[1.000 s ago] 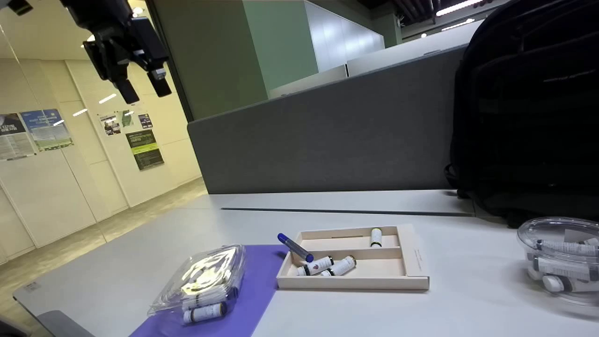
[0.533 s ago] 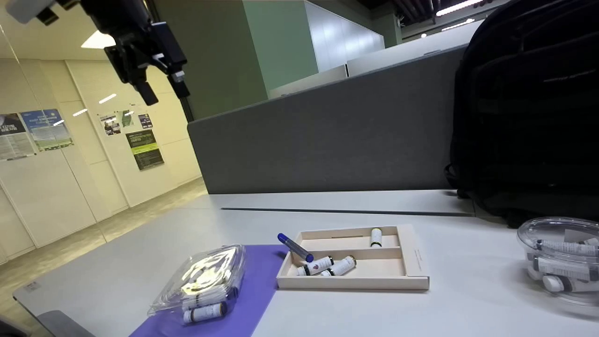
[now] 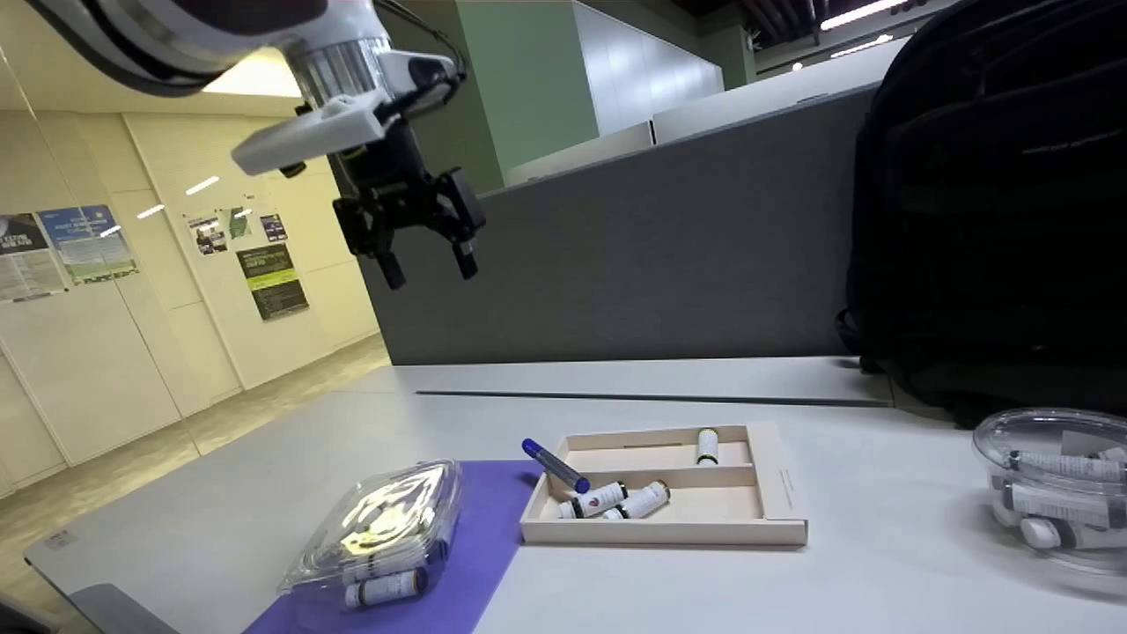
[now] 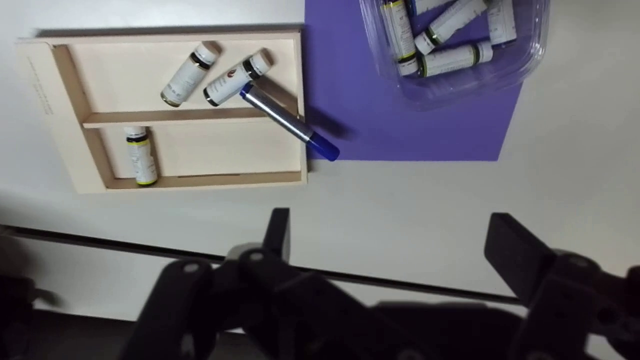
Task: Put the marker on the purple mat
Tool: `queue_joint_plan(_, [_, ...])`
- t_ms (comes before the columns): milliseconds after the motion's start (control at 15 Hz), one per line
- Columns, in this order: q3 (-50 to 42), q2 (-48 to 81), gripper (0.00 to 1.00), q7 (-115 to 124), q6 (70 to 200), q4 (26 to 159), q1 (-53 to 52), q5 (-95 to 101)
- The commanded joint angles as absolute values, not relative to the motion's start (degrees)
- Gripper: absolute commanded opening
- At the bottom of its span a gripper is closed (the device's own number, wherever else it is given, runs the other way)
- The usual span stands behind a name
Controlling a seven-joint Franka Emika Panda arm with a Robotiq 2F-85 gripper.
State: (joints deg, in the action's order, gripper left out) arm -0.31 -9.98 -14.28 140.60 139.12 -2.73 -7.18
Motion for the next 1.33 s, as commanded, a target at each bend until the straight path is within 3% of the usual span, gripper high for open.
queue_joint_plan(0, [-2.1,-0.2,1.00,-28.9,136.4,131.2,-4.4,-14.2])
queue_joint_plan(267, [-0.5,5.5,1.00,-42.8,127.4,125.0,-1.4,-15.8])
queue_joint_plan(733, [0.4,4.6,1.00,-36.9,137.7,130.0,-1.7,-10.1])
queue_joint_plan(1267, [-0.5,15.4,1.00,-33.9,153.2,128.7,0.6,9.4])
